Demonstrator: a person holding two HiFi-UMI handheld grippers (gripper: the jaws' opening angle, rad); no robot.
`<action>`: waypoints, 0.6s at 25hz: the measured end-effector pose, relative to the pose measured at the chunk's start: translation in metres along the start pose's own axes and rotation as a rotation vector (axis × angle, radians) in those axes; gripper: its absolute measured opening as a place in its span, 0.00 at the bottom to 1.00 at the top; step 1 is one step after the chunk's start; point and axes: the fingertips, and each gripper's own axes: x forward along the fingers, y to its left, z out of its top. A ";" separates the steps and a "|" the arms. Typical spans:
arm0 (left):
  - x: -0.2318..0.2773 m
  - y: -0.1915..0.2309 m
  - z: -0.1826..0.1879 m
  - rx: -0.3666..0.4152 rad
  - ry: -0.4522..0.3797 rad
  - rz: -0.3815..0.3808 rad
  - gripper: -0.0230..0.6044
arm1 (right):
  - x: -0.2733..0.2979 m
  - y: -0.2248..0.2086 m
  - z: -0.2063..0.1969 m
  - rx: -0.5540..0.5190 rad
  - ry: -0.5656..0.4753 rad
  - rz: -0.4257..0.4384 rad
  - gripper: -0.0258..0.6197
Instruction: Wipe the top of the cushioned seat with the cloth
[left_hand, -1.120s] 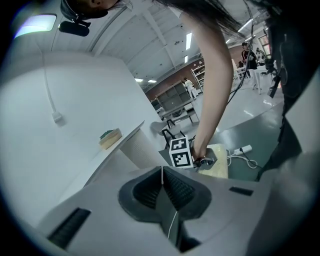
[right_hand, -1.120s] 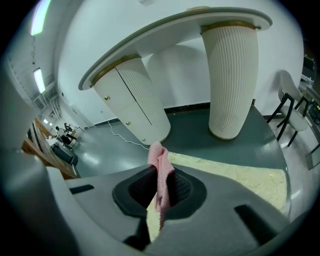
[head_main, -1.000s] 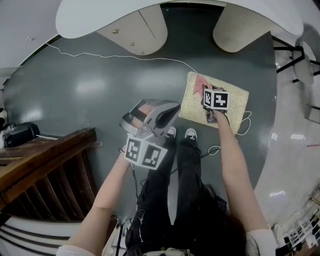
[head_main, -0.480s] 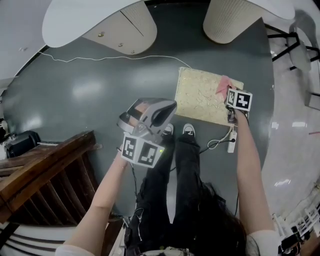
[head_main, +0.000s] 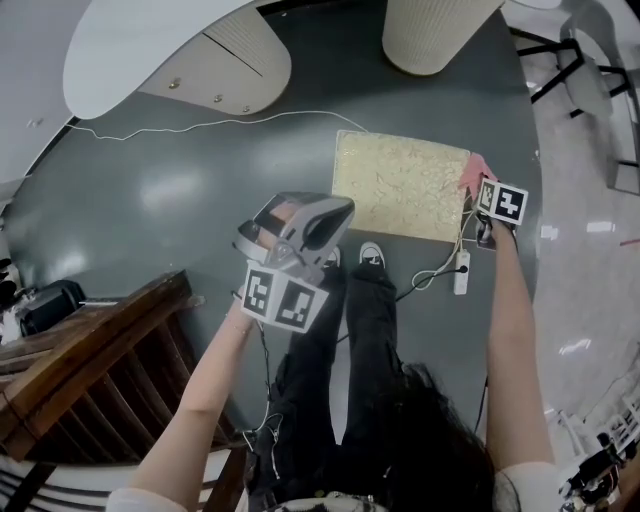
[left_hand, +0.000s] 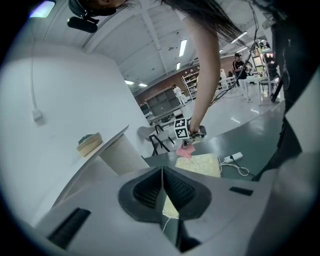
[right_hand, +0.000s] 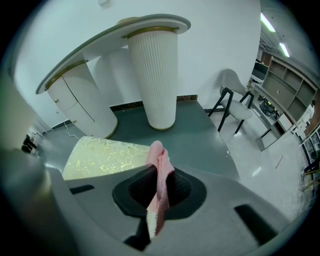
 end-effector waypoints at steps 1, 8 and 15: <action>0.001 0.000 0.002 0.001 -0.002 -0.002 0.05 | -0.002 -0.002 0.000 0.002 -0.006 0.003 0.06; 0.000 0.000 0.008 0.000 -0.006 0.003 0.05 | -0.031 0.076 0.018 -0.063 -0.129 0.254 0.06; -0.015 0.006 -0.005 -0.020 0.025 0.031 0.05 | -0.033 0.211 0.015 -0.186 -0.119 0.472 0.06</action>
